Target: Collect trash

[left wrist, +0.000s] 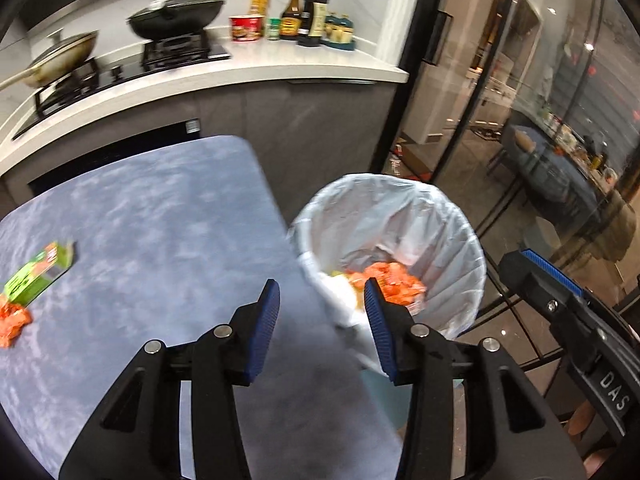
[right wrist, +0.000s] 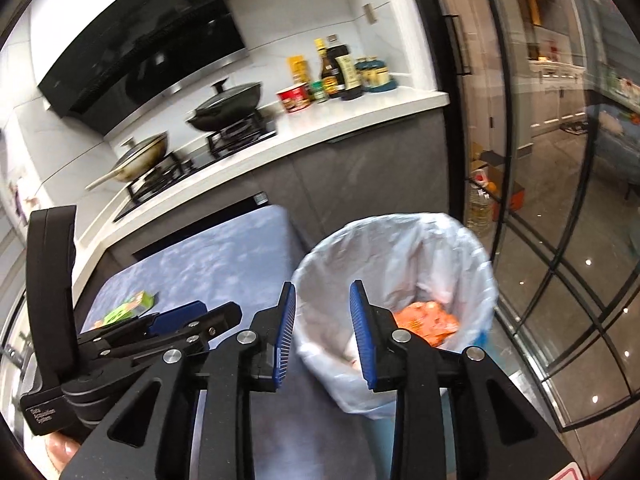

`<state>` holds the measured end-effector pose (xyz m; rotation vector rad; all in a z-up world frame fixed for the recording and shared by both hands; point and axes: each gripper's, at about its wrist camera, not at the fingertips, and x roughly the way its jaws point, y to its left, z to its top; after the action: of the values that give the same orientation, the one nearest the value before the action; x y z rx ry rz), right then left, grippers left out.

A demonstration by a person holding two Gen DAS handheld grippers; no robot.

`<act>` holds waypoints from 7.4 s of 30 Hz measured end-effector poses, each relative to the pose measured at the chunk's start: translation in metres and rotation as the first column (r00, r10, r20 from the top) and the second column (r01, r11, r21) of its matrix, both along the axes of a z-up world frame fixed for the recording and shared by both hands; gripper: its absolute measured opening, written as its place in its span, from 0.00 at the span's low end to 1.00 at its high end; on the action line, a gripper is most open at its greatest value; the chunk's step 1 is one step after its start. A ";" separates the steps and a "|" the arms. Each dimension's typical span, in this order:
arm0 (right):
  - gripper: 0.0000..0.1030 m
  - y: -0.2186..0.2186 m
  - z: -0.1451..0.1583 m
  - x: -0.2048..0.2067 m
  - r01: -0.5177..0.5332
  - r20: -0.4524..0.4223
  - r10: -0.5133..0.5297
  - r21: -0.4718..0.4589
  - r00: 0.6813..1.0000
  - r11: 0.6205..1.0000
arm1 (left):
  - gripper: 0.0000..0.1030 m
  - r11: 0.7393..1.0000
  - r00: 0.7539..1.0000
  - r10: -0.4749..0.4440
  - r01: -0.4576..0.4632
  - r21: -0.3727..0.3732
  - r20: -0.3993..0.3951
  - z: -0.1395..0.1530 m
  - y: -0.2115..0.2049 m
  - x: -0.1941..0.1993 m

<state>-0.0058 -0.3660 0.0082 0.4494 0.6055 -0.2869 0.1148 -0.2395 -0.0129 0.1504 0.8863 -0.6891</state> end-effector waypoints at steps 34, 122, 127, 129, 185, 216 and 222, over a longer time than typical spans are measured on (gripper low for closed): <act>0.28 0.197 -0.040 0.101 -0.309 -0.116 0.312 0.045 0.943 0.950 | 0.74 0.806 0.814 0.580 -0.580 0.119 0.035 -0.059 0.343 0.113; 0.02 0.016 0.032 0.024 0.025 0.074 -0.017 -0.104 0.997 0.994 | 0.35 0.994 0.995 0.099 -0.100 -0.045 -0.031 0.005 0.089 0.023; 0.02 -0.024 0.026 0.004 0.088 0.065 -0.082 -0.111 0.995 0.990 | 0.35 0.998 0.999 0.010 -0.013 -0.062 -0.036 0.008 0.026 0.013; 0.02 -0.036 0.022 0.001 0.105 0.059 -0.099 -0.108 0.993 0.989 | 0.35 0.998 0.999 -0.015 0.014 -0.056 -0.029 0.007 0.002 0.011; 0.43 0.022 0.010 -0.056 0.011 -0.073 -0.015 -0.062 0.997 0.998 | 0.74 0.986 0.988 0.135 -0.141 0.094 0.071 0.017 0.028 -0.062; 0.74 0.067 -0.003 -0.085 -0.061 -0.172 0.046 -0.081 0.984 0.995 | 0.86 0.959 0.975 0.216 -0.220 0.176 0.043 0.011 0.083 -0.107; 0.82 0.066 -0.005 -0.085 -0.056 -0.189 0.037 -0.093 0.981 0.994 | 0.88 0.957 0.975 0.221 -0.223 0.185 0.036 0.007 0.084 -0.109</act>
<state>-0.0910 -0.2999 0.0031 0.3151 0.7808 -0.3150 0.0061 -0.1559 -0.0059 0.2201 0.9373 -0.3937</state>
